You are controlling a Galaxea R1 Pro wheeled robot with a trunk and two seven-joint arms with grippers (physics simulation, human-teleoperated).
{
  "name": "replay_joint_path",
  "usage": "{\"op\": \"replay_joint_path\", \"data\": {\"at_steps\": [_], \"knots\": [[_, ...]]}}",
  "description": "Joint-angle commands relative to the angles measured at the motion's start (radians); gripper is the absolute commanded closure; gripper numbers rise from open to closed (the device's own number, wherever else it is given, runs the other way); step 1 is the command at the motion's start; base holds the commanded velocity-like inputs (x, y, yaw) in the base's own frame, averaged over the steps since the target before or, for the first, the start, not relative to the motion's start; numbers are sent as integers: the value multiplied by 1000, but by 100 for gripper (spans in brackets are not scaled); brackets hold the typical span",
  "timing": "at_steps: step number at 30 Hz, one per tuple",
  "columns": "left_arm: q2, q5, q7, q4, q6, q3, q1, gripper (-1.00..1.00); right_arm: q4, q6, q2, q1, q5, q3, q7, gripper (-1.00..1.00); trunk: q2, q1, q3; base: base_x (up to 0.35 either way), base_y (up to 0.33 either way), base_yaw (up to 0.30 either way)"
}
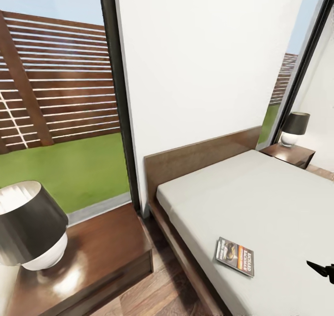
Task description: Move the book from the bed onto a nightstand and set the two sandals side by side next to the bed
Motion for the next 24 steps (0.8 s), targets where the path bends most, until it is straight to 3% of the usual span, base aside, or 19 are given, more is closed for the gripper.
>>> {"op": "replay_joint_path", "data": {"at_steps": [1, 12, 24], "knots": [[0, -9, -3, 1, -3, 9, -1, -100, 0, 7, -1, -1, -11, 5, 1, -100, -1, 0, -1, 17, 0, -57], [0, -9, -3, -1, -3, 9, -1, -100, 0, 7, 1, -1, -11, 5, 1, -100, -1, 0, -1, 225, 0, -11], [0, -9, -3, -1, -3, 8, -1, -100, 0, 7, 2, 0, -11, 5, -3, -100, -1, 0, -1, 28, 0, 0]]}}
